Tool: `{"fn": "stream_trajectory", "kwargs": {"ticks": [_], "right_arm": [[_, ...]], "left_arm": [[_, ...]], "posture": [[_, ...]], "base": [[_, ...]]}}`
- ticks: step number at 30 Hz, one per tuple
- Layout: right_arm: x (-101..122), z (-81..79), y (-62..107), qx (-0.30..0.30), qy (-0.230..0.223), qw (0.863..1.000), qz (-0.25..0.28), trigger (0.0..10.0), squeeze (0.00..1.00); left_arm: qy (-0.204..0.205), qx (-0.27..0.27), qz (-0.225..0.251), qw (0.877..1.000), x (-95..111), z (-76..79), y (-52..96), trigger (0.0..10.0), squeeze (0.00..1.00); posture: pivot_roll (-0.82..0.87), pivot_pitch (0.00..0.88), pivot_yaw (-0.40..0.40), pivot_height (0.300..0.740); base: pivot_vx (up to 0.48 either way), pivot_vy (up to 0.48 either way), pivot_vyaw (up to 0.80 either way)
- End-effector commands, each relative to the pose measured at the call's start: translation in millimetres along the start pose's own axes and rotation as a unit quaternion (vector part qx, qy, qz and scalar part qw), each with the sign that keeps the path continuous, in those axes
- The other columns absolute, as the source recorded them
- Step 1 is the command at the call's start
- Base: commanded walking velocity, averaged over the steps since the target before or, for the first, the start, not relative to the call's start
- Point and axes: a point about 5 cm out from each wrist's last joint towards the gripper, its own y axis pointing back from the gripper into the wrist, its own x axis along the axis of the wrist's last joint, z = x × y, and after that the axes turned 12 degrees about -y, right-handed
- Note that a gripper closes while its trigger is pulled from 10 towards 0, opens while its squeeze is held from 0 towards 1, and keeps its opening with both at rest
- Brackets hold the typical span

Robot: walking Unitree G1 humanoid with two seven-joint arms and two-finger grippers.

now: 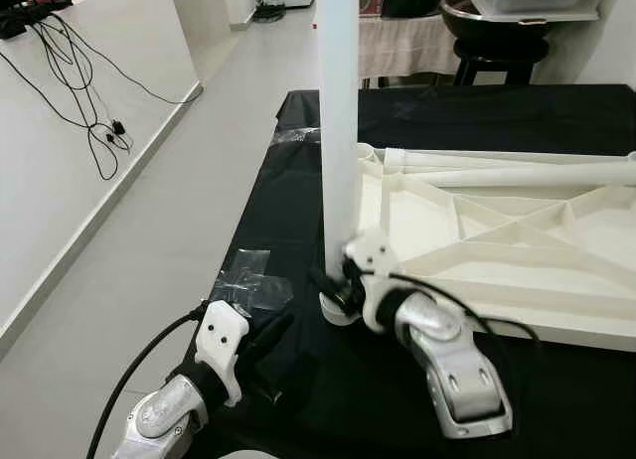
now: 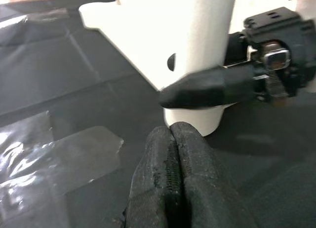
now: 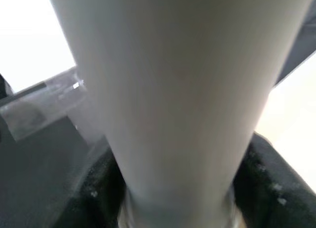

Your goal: Building children table

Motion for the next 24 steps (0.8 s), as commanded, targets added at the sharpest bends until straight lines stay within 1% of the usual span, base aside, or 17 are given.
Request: {"fn": "stream_trajectory", "kwargs": {"ticks": [1,2,3,5,6,7,8,9,12,14,15,17,18,20,22,23,24], "right_arm": [[-13,-0.5,-2.4,0.014,-0.026,0.999,-0.027,10.0,1.0],[-4,-3.3,-2.9,0.051,-0.032,0.998,-0.002,10.0,1.0],[-4,-3.3,-2.9,0.051,-0.032,0.998,-0.002,10.0,1.0],[16,-0.9,0.4,0.102,-0.03,0.994,0.035,10.0,1.0],[16,-0.9,0.4,0.102,-0.03,0.994,0.035,10.0,1.0],[24,2.4,3.7,0.121,-0.018,0.991,0.044,10.0,1.0],[28,4.8,6.2,0.13,-0.009,0.99,0.046,10.0,0.85],[34,12.4,8.0,0.15,0.002,0.988,0.048,10.0,0.0],[43,24.2,10.1,0.181,0.014,0.982,0.05,10.0,0.0],[44,25.5,10.3,0.187,0.017,0.981,0.05,10.0,0.0],[49,34.7,4.0,0.221,0.028,0.974,0.031,10.0,0.0],[49,34.7,4.0,0.221,0.028,0.974,0.031,10.0,0.0],[53,41.9,-0.3,0.243,0.037,0.969,0.018,10.0,0.0],[53,41.9,-0.3,0.243,0.037,0.969,0.018,10.0,0.0],[57,47.1,-4.7,0.258,0.035,0.966,0.009,10.0,0.0],[61,51.4,-10.5,0.276,0.027,0.961,0.001,1.1,0.0],[61,51.4,-10.5,0.276,0.027,0.961,0.001,1.1,0.0]], "left_arm": [[-0.004,0.006,-0.012,1.0,-4,-3.2,4.2,10.0,0.0],[-0.003,0.004,-0.012,1.0,-4,-2.5,4.0,10.0,0.0],[-0.003,0.004,-0.012,1.0,-4,-2.5,4.0,10.0,0.0],[-0.002,0.002,-0.011,1.0,-4,-1.0,3.2,10.0,0.0],[-0.002,0.002,-0.011,1.0,-4,-1.0,3.2,10.0,0.0],[-0.002,0.002,-0.011,1.0,-4,-0.5,2.8,10.0,0.0],[-0.002,0.002,-0.01,1.0,-3,-0.1,2.4,10.0,0.0],[-0.001,0.002,-0.009,1.0,-3,0.5,1.8,10.0,0.0],[-0.001,0.003,-0.008,1.0,-4,1.2,1.0,10.0,0.0],[-0.001,0.003,-0.008,1.0,-4,1.4,0.9,10.0,0.0],[0.0,0.003,-0.008,1.0,-4,2.9,0.1,10.0,0.0],[0.0,0.003,-0.008,1.0,-4,2.9,0.1,10.0,0.0],[0.0,0.003,-0.007,1.0,-4,3.9,-0.4,10.0,0.0],[0.0,0.003,-0.007,1.0,-4,3.9,-0.4,10.0,0.0],[0.001,0.002,-0.007,1.0,-4,5.1,-1.0,10.0,0.0],[0.002,0.003,-0.007,1.0,-4,6.7,-1.4,10.0,0.0],[0.002,0.003,-0.007,1.0,-4,6.7,-1.4,10.0,0.0]], "posture": [[0.0,0.136,0.064,0.74],[0.0,0.134,0.06,0.74],[0.0,0.134,0.06,0.74],[0.01,0.131,0.055,0.74],[0.01,0.131,0.055,0.74],[0.01,0.131,0.055,0.74],[0.01,0.131,0.055,0.74],[0.01,0.128,0.052,0.74],[0.01,0.127,0.051,0.74],[0.01,0.126,0.05,0.74],[0.02,0.117,0.045,0.74],[0.02,0.117,0.045,0.74],[0.02,0.117,0.045,0.74],[0.02,0.117,0.045,0.74],[0.02,0.118,0.04,0.74],[0.01,0.122,0.026,0.74],[0.01,0.122,0.026,0.74]], "base": [[0.0,0.0,0.0],[0.0,0.0,0.0],[0.0,0.0,0.0],[0.0,0.0,0.0],[0.0,0.0,0.0],[0.0,0.0,0.0],[0.0,0.0,0.0],[0.0,0.0,0.0],[0.0,0.0,0.0],[0.0,0.0,0.0],[0.0,0.0,0.0],[0.0,0.0,0.0],[0.0,0.0,0.0],[0.0,0.0,0.0],[0.0,0.0,0.0],[0.0,0.0,0.0],[0.0,0.0,0.0]]}}
